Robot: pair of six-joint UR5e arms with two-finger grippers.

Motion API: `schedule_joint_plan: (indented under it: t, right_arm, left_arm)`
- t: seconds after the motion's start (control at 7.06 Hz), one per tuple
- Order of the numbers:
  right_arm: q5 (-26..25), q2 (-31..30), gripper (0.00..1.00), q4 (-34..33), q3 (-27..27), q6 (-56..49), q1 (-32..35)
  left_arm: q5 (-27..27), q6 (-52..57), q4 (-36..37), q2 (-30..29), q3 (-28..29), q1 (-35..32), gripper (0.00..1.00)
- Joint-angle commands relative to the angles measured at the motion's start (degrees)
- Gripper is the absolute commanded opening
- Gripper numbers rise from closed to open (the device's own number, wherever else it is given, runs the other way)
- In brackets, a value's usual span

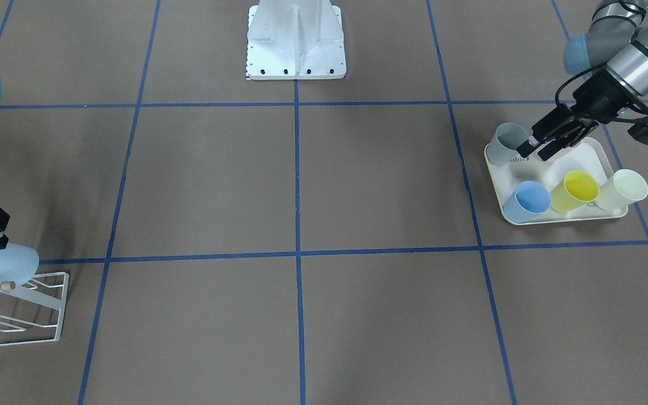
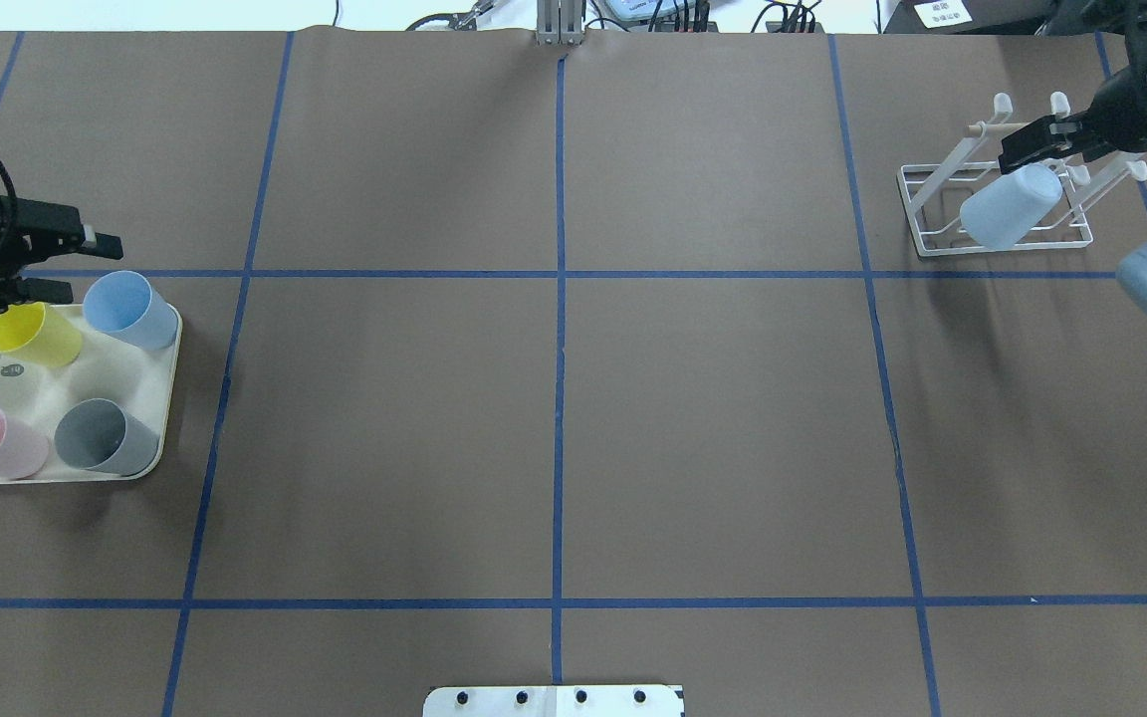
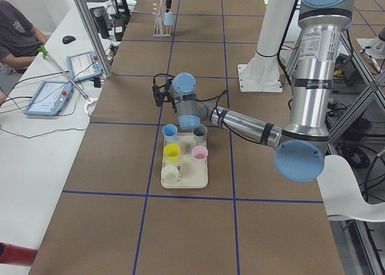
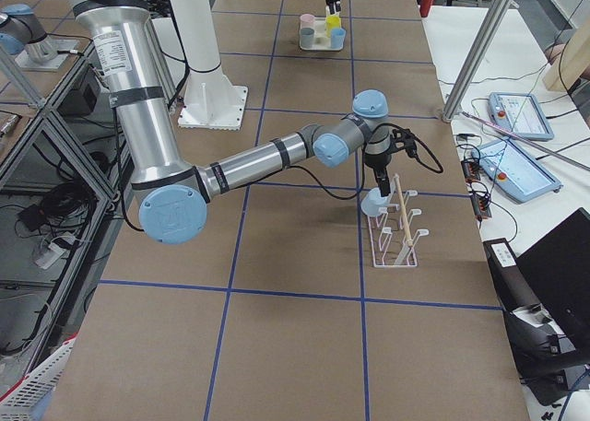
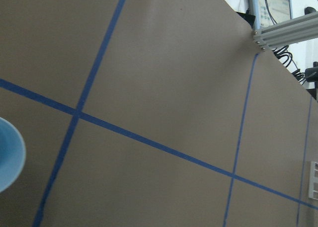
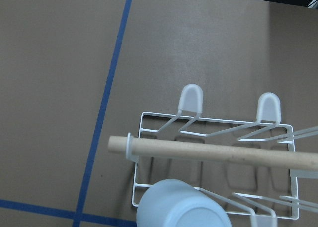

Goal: Transfer IKEA cup to right arm and place on rack

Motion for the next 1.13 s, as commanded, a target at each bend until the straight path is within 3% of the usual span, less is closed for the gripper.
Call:
schedule_joint_plan:
  t: [0.0, 0.71, 0.99]
  right_arm:
    - [0.63, -2.55, 0.99, -0.11, 3.03, 0.95, -0.03]
    - [2.83, -2.56, 0.99, 0.06, 3.13, 5.26, -1.34]
    - [2.92, -2.38, 0.99, 0.06, 3.22, 5.36, -1.87]
  left_arm:
    - [0.51, 13.68, 0.41, 7.34, 0.08, -0.47, 1.0]
    - [4.8, 25.25, 7.08, 17.2, -0.44, -0.66, 1.0]
    - [8.15, 25.78, 8.94, 18.87, -0.36, 3.38, 1.0]
